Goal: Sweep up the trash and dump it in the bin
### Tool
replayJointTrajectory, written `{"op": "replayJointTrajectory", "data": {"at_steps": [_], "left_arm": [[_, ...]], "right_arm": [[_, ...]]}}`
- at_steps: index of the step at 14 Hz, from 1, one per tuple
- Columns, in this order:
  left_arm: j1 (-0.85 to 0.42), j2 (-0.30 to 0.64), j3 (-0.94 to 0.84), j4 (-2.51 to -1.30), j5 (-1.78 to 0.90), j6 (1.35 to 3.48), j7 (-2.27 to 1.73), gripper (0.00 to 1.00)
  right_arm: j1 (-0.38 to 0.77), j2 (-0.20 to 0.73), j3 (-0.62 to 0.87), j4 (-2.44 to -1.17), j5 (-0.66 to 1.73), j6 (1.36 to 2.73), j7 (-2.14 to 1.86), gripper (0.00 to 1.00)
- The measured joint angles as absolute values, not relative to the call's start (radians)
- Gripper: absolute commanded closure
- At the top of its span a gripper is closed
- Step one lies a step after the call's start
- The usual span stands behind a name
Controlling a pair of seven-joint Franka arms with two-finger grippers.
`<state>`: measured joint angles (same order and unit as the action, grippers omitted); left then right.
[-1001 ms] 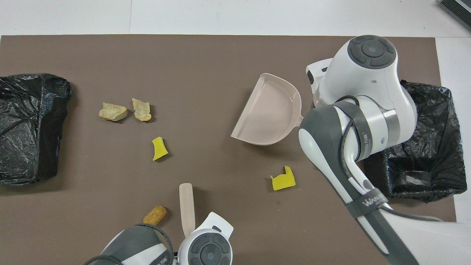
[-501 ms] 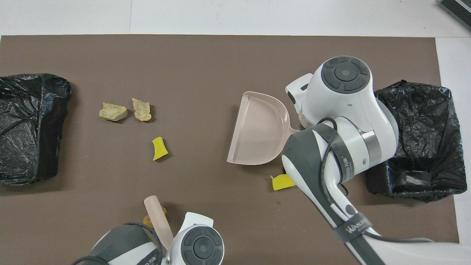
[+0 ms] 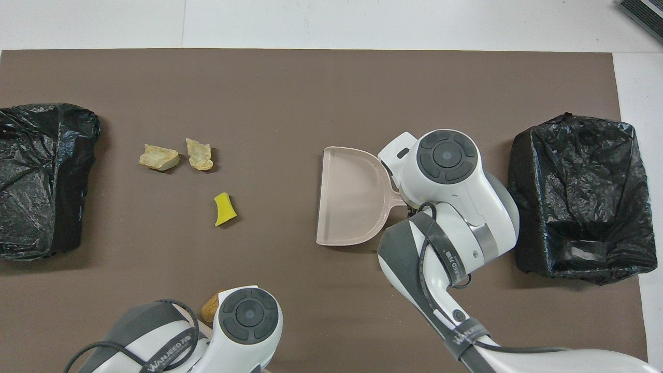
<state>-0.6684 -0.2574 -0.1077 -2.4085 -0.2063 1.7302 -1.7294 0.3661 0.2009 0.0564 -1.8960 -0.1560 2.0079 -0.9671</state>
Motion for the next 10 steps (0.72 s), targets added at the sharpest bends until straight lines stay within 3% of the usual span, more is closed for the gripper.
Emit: {"op": "replayJointTrajectory", "data": {"at_steps": [5,10], "left_arm": [[-0.654,-0.236,-0.109,-2.463,-0.26,1.905,-1.781,1.0],[-0.546,-0.188,-0.108,-2.459,-0.262,2.025,-1.763,1.0]], "right_arm": [[0.366,0.194,0.057,-1.913,-0.181,2.026,-0.97,1.0],[0.366,0.192,0.057,-1.917,-0.182,2.031,-0.971,1.0]]}}
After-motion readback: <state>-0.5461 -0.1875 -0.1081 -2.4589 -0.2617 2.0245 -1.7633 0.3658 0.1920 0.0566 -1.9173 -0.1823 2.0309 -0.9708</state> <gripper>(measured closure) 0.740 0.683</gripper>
